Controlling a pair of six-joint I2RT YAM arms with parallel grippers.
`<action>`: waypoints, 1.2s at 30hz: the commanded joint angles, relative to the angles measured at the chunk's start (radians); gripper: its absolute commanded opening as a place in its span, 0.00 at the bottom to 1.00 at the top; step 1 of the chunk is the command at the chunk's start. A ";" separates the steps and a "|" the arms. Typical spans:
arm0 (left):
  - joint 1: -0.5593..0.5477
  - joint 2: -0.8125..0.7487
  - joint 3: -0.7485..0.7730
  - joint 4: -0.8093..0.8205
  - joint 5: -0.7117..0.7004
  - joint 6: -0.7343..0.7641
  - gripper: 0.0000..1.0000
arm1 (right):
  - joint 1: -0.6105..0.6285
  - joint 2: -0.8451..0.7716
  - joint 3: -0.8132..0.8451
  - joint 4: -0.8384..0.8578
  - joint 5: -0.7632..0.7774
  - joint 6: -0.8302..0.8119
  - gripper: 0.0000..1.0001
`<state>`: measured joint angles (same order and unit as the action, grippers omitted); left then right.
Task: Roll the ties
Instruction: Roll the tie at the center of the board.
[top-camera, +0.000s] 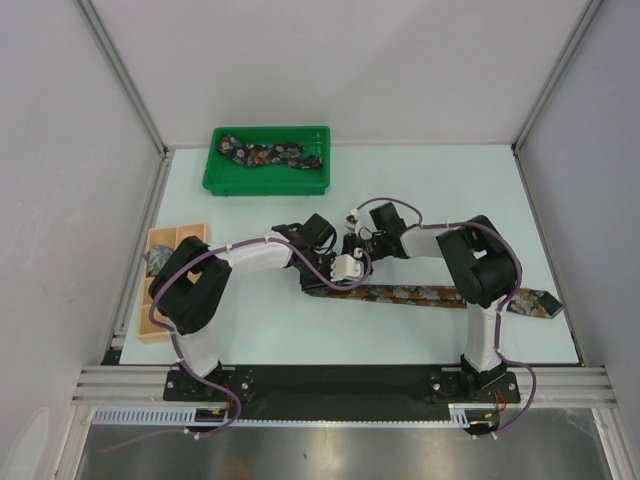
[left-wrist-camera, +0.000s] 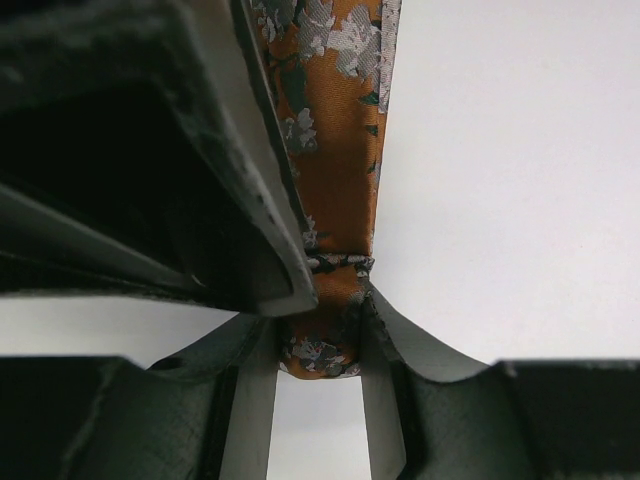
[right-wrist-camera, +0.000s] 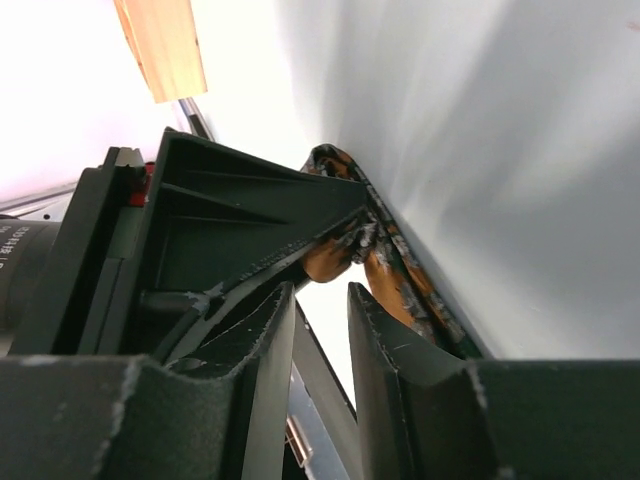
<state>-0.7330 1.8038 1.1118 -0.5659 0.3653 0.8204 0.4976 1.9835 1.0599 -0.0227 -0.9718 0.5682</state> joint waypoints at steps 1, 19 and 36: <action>-0.016 0.089 -0.030 -0.005 -0.037 0.022 0.38 | 0.024 -0.005 -0.006 0.082 -0.027 0.045 0.33; -0.011 0.057 -0.058 0.015 -0.023 0.026 0.52 | 0.055 0.081 -0.009 0.095 0.004 0.047 0.00; 0.072 -0.164 -0.150 0.112 0.152 -0.029 0.74 | 0.010 0.095 0.006 -0.143 0.107 -0.169 0.00</action>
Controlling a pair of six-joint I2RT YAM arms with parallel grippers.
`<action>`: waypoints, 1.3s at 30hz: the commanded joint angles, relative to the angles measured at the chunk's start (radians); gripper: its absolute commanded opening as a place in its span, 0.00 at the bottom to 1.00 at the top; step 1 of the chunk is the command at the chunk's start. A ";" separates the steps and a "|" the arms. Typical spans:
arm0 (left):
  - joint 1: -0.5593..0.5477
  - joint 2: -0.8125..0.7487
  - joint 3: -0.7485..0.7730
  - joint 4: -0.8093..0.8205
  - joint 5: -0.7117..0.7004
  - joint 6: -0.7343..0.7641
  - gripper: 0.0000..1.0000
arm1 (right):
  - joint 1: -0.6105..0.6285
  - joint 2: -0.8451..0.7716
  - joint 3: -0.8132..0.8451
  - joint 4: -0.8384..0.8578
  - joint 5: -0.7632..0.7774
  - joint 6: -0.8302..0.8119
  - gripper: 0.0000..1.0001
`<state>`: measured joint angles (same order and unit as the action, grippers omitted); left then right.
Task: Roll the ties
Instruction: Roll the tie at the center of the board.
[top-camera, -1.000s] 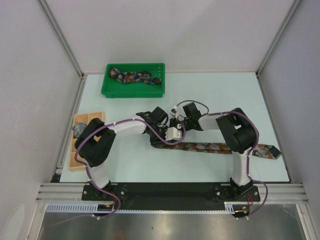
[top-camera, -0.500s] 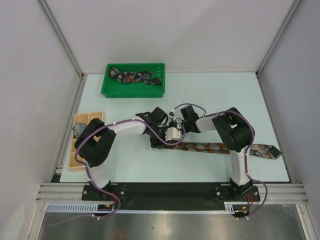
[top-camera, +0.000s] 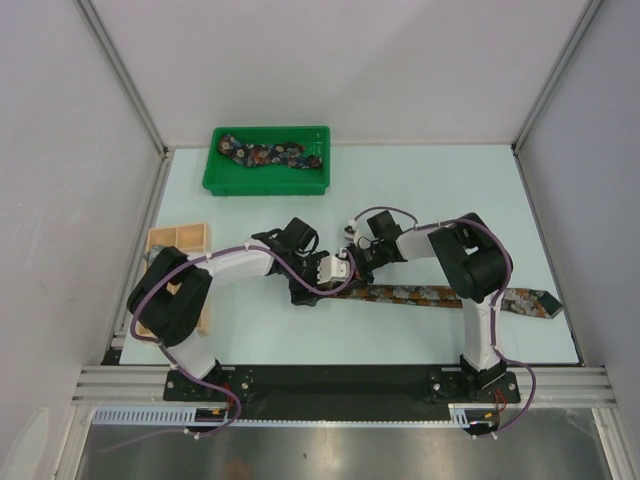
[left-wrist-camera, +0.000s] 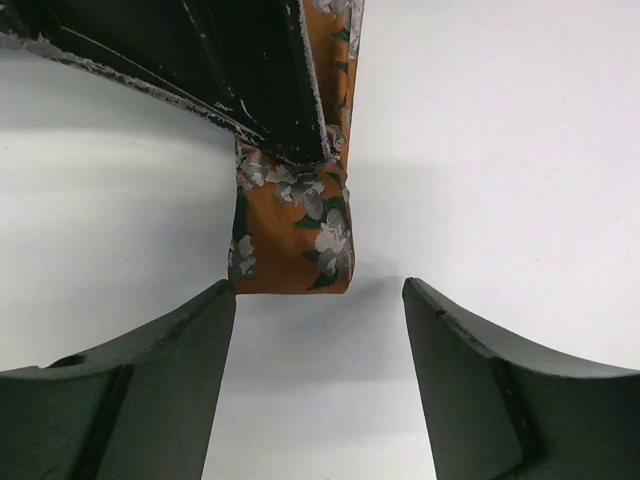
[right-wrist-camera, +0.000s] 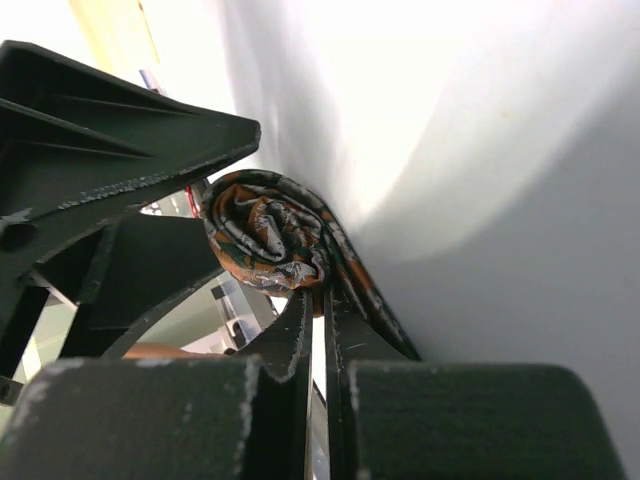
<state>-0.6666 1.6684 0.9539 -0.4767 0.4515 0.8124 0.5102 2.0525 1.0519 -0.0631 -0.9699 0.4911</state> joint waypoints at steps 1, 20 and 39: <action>0.005 -0.026 0.016 0.029 0.075 -0.024 0.74 | -0.001 0.028 0.017 -0.116 0.109 -0.098 0.00; -0.065 0.076 0.115 -0.019 0.029 0.013 0.54 | -0.010 0.061 0.053 -0.233 0.137 -0.207 0.00; -0.133 0.099 0.207 0.064 0.095 -0.176 0.43 | -0.021 0.077 0.037 -0.219 0.085 -0.240 0.00</action>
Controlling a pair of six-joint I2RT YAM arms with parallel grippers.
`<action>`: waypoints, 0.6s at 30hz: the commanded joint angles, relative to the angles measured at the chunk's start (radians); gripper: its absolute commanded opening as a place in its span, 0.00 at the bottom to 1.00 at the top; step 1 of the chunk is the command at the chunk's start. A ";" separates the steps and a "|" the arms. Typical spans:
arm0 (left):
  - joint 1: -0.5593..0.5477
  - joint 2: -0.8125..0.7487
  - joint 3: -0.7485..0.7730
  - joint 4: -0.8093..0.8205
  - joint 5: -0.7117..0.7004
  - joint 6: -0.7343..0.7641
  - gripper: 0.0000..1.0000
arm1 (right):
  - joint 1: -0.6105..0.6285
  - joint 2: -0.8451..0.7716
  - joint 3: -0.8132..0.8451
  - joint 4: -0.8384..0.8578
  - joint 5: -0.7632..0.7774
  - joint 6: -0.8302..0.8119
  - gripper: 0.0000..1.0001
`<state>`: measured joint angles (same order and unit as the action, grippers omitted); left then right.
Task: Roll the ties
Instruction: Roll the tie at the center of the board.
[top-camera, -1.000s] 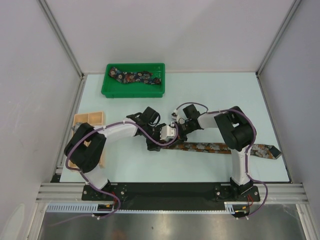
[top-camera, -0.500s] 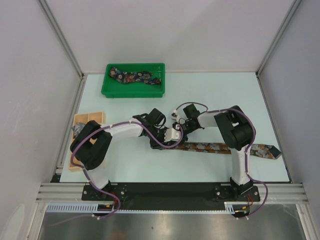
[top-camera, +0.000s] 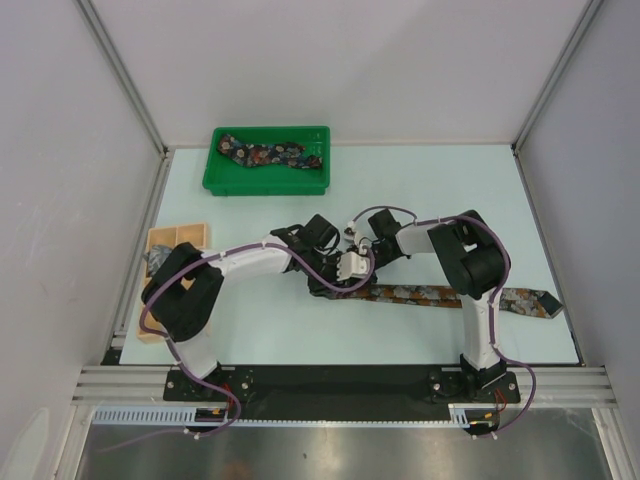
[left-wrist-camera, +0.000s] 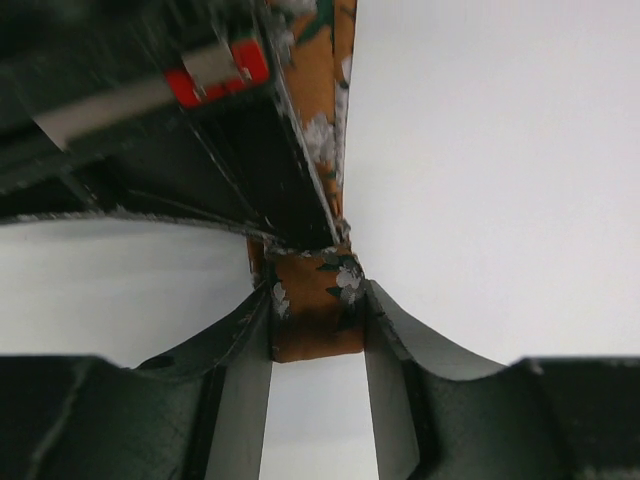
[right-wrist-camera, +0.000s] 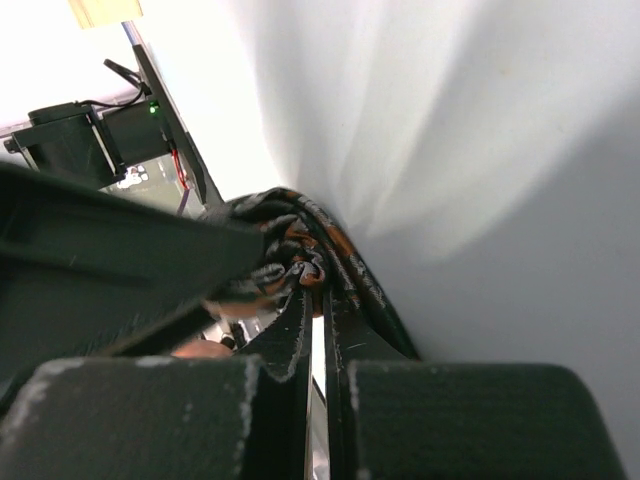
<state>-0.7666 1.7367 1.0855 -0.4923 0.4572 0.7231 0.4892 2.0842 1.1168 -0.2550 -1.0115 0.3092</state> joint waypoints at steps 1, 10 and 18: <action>-0.042 0.041 0.077 0.086 0.087 -0.093 0.43 | 0.000 0.043 -0.028 -0.024 0.125 -0.056 0.00; -0.069 0.151 0.086 0.078 0.008 -0.103 0.42 | -0.017 0.014 -0.046 -0.004 0.079 -0.048 0.00; -0.080 0.221 0.178 -0.071 -0.067 -0.068 0.37 | -0.072 -0.096 -0.074 -0.004 -0.009 -0.035 0.20</action>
<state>-0.8177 1.8843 1.2411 -0.5411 0.4458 0.6281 0.4446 2.0666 1.0691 -0.2546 -1.0485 0.3099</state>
